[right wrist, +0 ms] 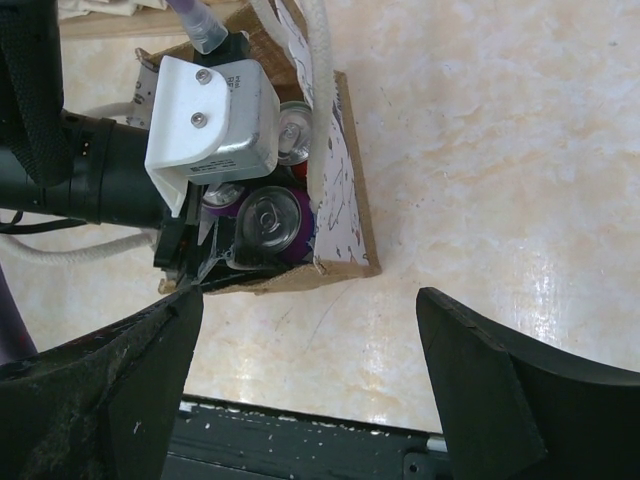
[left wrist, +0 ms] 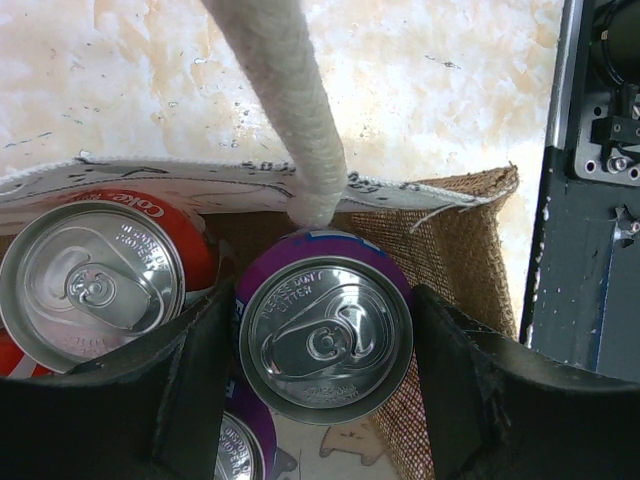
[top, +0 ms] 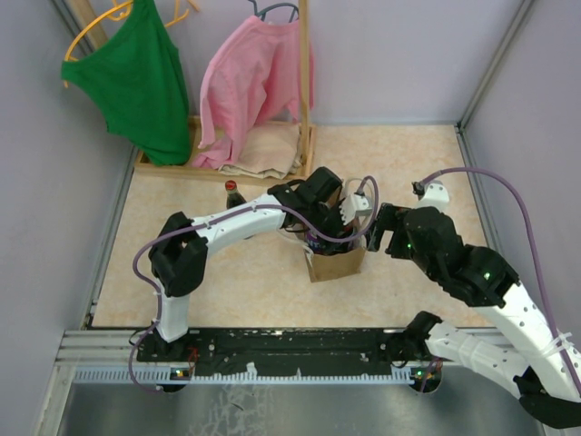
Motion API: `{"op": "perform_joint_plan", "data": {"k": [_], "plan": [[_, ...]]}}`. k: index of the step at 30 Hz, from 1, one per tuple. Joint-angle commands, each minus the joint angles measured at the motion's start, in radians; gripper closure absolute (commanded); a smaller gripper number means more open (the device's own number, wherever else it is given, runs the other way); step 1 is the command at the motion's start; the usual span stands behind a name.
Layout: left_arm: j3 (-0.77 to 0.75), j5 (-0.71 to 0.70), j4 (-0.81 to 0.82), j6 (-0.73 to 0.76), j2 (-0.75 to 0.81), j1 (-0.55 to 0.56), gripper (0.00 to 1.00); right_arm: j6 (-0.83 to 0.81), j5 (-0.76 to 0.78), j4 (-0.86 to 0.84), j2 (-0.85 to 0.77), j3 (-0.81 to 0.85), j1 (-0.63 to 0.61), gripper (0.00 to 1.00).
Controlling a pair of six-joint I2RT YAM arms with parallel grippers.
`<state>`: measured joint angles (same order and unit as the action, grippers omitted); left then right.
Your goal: Place the beverage into the canvas bag
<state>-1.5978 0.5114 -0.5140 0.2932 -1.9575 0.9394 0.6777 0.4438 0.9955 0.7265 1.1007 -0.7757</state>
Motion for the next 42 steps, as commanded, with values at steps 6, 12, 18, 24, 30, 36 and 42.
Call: {"op": "perform_joint_plan", "data": {"k": [6,12,18,24,30,36,42], "plan": [[0.023,0.032,-0.024,0.007,0.027,0.035,0.26,0.014,-0.012,-0.053,-0.008,-0.001,0.001,0.12],[0.021,0.033,-0.033,0.007,0.035,0.041,0.14,0.013,-0.015,-0.056,-0.009,-0.005,0.000,0.12],[0.004,0.004,-0.038,0.003,0.054,0.041,0.13,0.013,-0.018,-0.056,-0.007,-0.005,0.001,0.12],[-0.070,-0.059,-0.044,-0.012,0.108,0.039,0.13,0.013,-0.020,-0.055,-0.006,-0.010,0.001,0.12],[-0.074,-0.207,-0.001,-0.067,0.162,0.019,0.13,0.008,-0.023,-0.069,0.012,-0.011,0.001,0.12],[-0.090,-0.291,0.038,-0.123,0.201,-0.077,0.14,0.006,-0.021,-0.080,0.033,-0.006,0.001,0.12],[-0.249,-0.257,-0.051,-0.144,0.212,-0.360,0.16,0.015,0.003,-0.065,0.054,0.011,0.001,0.11]]}}
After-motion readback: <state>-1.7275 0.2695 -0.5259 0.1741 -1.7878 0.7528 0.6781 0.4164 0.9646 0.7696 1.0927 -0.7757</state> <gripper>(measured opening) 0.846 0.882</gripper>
